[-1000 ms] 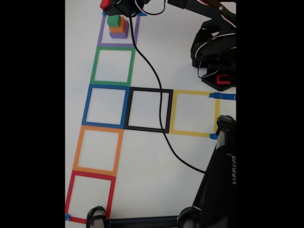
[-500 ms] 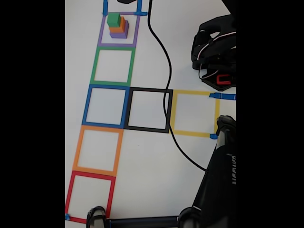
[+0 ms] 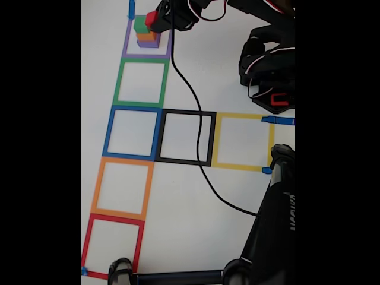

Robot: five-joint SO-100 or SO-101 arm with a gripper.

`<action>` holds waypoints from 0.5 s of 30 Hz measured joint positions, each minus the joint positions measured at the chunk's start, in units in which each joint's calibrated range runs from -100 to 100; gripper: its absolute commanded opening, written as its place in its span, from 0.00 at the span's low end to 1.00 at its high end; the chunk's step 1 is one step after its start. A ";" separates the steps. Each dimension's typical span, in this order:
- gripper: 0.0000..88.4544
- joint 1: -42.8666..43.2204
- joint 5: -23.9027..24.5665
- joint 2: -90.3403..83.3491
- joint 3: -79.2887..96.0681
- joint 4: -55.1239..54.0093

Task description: Tower of hanoi

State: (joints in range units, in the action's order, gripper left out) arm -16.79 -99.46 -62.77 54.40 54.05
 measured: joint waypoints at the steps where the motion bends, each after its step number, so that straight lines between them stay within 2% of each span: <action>1: 0.06 0.00 0.18 -0.76 6.02 -5.48; 7: 0.06 2.22 0.18 0.93 34.26 -38.13; 15: 0.06 6.55 0.18 18.66 41.43 -67.88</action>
State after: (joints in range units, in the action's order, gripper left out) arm -10.24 -99.28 -44.11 95.84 -13.83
